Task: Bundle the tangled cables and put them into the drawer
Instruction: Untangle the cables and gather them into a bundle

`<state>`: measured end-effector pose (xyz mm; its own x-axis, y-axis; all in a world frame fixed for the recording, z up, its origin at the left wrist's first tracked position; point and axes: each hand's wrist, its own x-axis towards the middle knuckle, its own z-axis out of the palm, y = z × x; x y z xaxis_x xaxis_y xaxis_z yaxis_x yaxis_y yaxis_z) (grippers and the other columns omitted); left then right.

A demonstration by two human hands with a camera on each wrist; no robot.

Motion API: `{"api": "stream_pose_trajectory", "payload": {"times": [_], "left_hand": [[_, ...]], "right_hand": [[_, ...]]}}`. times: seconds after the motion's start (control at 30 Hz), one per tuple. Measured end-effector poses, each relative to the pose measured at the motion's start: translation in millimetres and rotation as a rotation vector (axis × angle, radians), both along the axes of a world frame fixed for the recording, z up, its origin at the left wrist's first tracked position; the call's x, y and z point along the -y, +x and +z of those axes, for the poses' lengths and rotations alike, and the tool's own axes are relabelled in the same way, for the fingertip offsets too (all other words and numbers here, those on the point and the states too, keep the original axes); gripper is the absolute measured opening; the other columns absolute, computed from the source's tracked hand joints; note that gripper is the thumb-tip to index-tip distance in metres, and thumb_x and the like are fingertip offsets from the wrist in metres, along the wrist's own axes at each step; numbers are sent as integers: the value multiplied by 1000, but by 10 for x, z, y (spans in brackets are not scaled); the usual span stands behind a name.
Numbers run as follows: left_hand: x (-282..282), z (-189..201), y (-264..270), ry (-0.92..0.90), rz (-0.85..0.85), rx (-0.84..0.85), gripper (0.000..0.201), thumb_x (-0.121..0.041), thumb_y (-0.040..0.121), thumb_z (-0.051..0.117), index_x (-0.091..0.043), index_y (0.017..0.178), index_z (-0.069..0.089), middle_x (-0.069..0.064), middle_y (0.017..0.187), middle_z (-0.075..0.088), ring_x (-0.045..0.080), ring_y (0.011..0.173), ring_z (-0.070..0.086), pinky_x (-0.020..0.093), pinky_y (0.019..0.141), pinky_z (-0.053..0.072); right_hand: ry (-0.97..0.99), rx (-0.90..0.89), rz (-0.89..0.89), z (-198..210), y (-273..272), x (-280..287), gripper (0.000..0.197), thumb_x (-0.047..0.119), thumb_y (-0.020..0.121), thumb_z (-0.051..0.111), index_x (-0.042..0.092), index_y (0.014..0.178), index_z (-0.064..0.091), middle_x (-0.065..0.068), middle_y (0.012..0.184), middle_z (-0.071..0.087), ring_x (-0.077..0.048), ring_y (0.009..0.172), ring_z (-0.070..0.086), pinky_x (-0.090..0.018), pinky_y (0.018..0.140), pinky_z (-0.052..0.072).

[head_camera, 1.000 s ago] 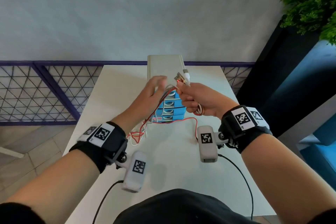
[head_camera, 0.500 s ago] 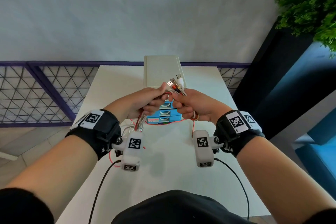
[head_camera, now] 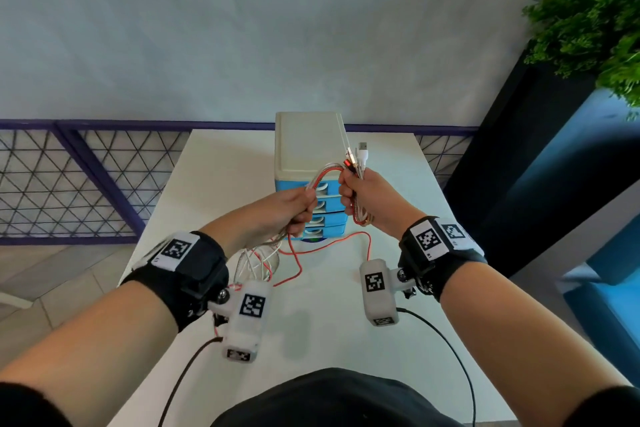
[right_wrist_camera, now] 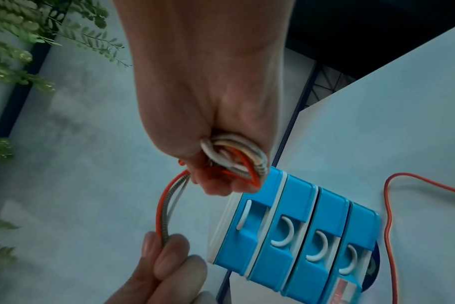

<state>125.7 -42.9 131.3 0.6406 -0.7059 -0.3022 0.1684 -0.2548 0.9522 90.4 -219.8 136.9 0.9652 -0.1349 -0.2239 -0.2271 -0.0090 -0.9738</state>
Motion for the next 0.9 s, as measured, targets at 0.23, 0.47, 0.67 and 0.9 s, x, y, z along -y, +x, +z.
{"api": "stream_pose_trajectory", "payload": {"times": [0.23,0.47,0.67,0.9], "left_hand": [[227,-34,-186,116,68,297,28,-30,102,32,-16,81,44,-1,65,39,11,51,37,21,53,38],[357,-33,-259,262,44,652,31,-27,101,34,-12,120,53,4,110,50,17,94,54,26,86,46],[370,81,-227,414,-12,699,33,-29,102,29,-11,113,54,8,93,58,17,81,56,25,71,42],[444,82,-244,597,-30,798,39,-22,100,31,-1,126,50,21,118,58,34,107,57,37,83,42]], "right_hand": [[32,39,-89,-46,12,-124,31,24,104,39,8,85,58,-10,83,66,-21,80,67,-39,78,59],[396,-17,-51,-25,-60,-257,31,17,103,34,11,80,54,-13,83,72,-25,80,68,-20,46,48],[777,-18,-43,26,-79,-264,46,42,101,31,7,81,53,-19,86,72,-31,90,69,-29,69,53],[373,-74,-5,-42,-31,-303,35,39,92,60,7,81,69,-13,95,74,-28,91,68,-34,76,55]]}}
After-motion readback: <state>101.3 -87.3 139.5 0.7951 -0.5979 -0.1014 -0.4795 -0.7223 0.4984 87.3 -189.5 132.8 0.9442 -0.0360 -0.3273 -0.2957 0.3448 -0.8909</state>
